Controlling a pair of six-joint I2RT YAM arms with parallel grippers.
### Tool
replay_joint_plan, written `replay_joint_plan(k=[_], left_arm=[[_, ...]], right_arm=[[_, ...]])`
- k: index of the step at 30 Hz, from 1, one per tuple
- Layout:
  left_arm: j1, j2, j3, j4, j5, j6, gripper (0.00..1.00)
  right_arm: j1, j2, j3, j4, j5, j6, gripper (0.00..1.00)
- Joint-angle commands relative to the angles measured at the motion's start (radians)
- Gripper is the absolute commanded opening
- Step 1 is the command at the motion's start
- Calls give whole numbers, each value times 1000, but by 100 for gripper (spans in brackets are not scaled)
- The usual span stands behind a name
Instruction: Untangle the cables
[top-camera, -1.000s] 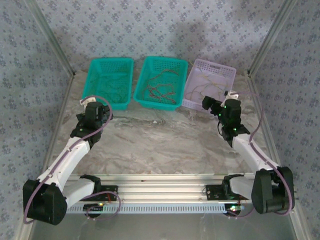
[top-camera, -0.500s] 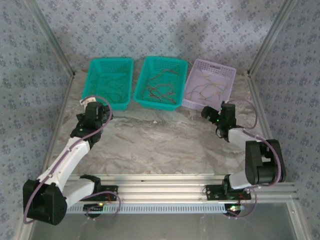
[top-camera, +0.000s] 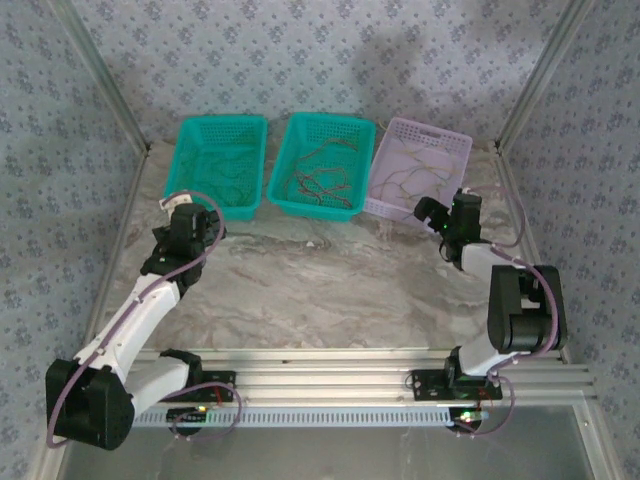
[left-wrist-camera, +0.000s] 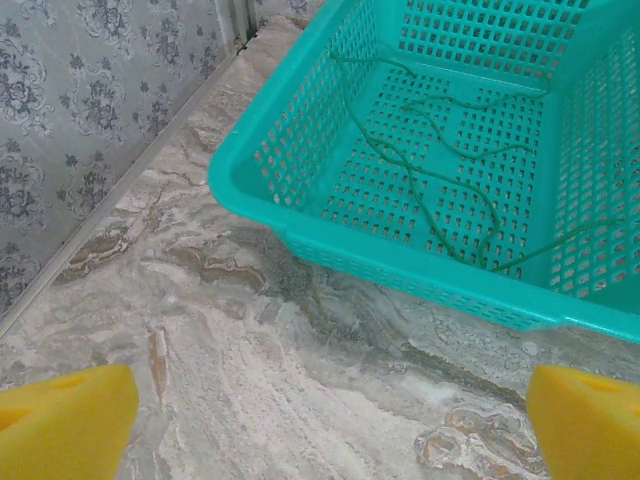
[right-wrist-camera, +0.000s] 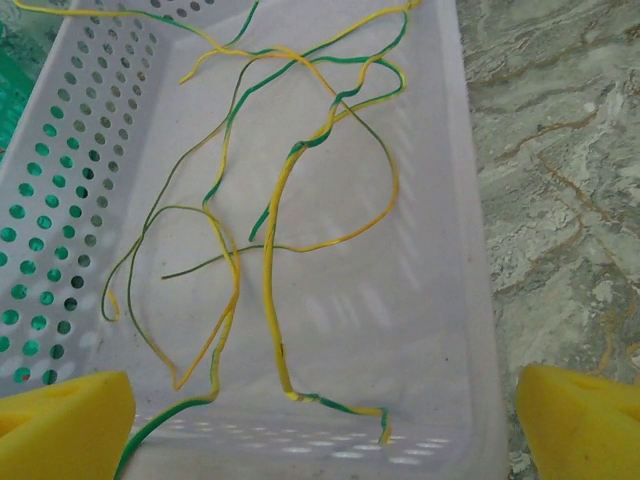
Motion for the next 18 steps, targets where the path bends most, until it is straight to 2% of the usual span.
replay_joint_plan(k=[1, 5, 9, 13, 18], left_arm=[[4, -4, -7, 22, -20, 14, 100], [4, -3, -4, 19, -13, 11, 100], [4, -15, -9, 23, -15, 14, 100], [4, -8, -6, 25, -7, 12, 100], [4, -6, -1, 24, 4, 9, 100]], right_arm=[[-7, 20, 10, 36, 32, 2, 100], [0, 7, 20, 11, 57, -17, 100], [52, -152, -93, 71, 177, -30, 100], [129, -305, -111, 13, 282, -85, 100], [175, -365, -104, -60, 224, -62, 100]])
